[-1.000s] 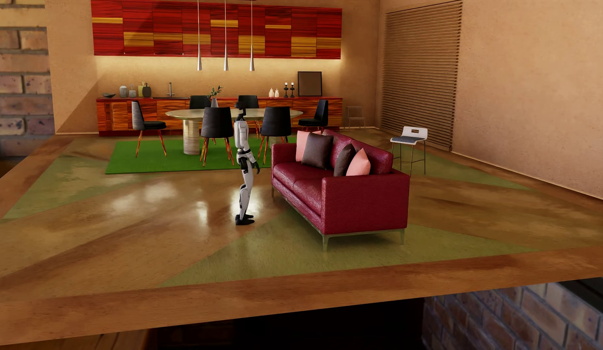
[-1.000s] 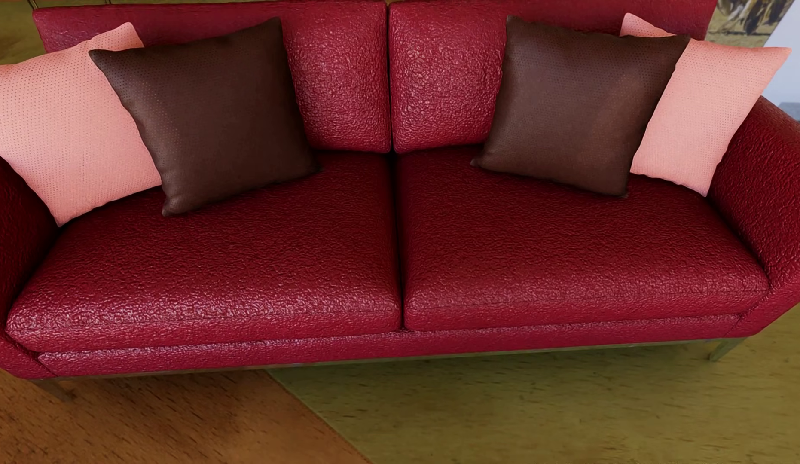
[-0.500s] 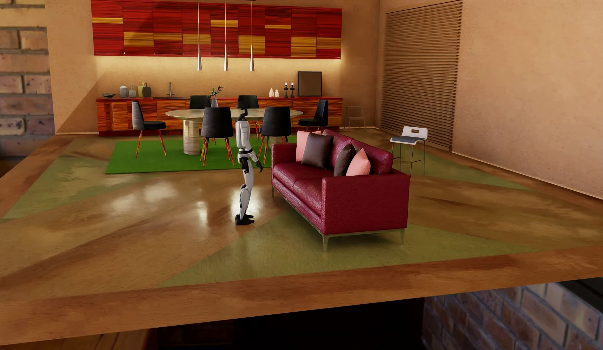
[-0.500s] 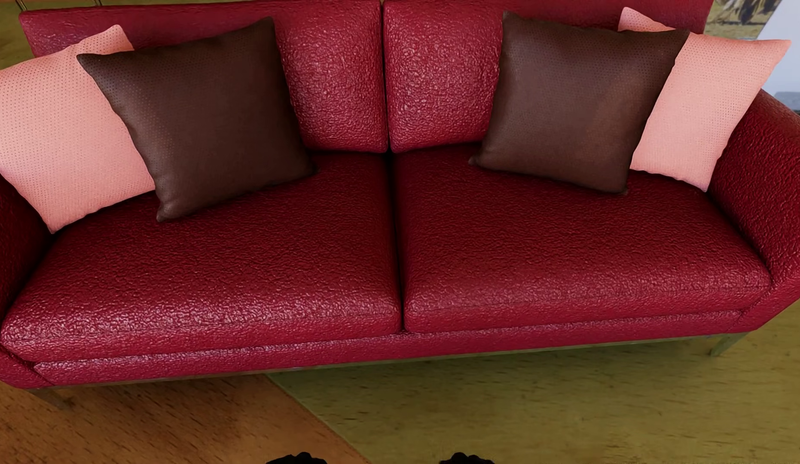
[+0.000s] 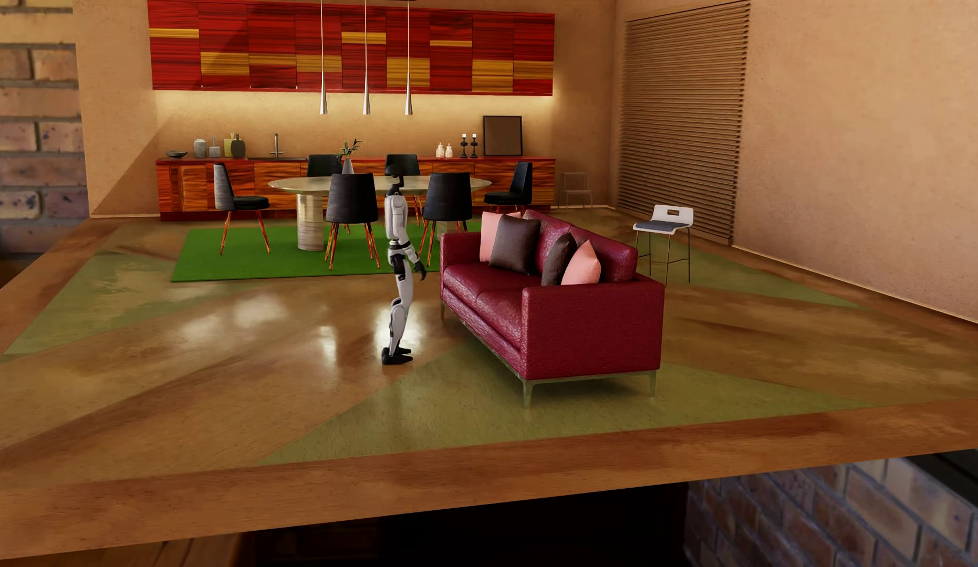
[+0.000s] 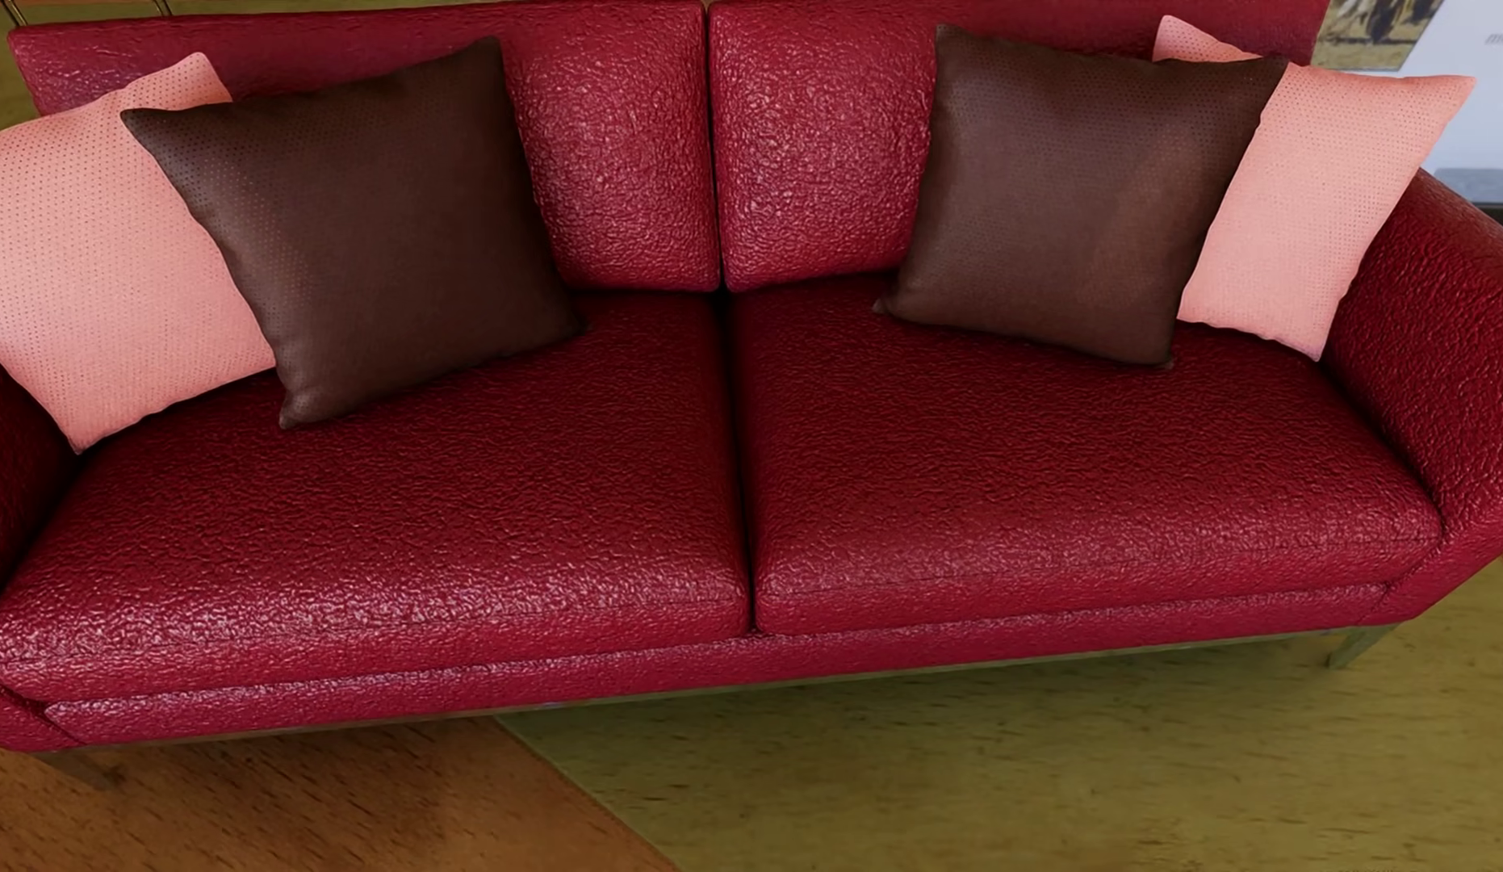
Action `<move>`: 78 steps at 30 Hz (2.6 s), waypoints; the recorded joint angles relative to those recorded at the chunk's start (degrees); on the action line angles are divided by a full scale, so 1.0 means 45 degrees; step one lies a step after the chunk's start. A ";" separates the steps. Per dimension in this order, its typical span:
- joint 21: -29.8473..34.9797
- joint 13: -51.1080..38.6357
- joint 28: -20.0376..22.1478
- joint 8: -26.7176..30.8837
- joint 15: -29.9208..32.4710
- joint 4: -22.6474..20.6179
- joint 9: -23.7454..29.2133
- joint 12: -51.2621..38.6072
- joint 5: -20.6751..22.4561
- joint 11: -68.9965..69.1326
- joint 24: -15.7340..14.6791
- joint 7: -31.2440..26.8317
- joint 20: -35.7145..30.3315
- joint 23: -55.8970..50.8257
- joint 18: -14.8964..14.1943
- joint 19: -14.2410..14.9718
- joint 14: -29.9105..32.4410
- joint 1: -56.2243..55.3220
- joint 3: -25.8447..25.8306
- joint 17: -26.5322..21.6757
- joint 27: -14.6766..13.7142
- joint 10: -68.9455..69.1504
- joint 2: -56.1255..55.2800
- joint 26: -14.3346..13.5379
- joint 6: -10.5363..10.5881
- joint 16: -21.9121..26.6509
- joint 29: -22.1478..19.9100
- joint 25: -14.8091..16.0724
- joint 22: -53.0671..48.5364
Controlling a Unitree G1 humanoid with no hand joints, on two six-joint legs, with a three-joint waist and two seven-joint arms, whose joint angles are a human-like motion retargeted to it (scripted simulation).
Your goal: Go to the sofa
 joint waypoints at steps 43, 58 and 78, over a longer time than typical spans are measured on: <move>0.1139 -0.0073 0.0309 -0.0195 -0.0109 0.0091 0.0303 0.0279 0.0083 0.0095 -0.0218 -0.0161 -0.0259 -0.0073 -0.0165 -0.0168 -0.0098 -0.0060 0.0031 -0.0466 -0.0179 0.0448 0.0158 -0.0087 -0.0001 0.0085 0.0020 0.0229 -0.0236; 0.1411 -0.0150 0.0246 -0.0214 -0.0147 0.0065 0.0285 0.0114 0.0043 0.0123 -0.0258 -0.0142 -0.0631 -0.0054 -0.0188 -0.0158 -0.0083 -0.0101 0.0008 -0.0557 -0.0184 0.0565 0.0173 -0.0026 0.0033 0.0126 0.0009 0.0272 -0.0164; 0.1129 -0.0034 0.0080 -0.0397 -0.0294 -0.0055 0.0349 -0.0097 -0.0060 0.0234 -0.0081 -0.0301 0.0104 -0.0198 0.0022 -0.0100 -0.0226 -0.0037 0.0052 -0.0114 0.0045 0.0809 0.0332 -0.0420 0.0081 0.0039 -0.0086 0.0265 -0.0177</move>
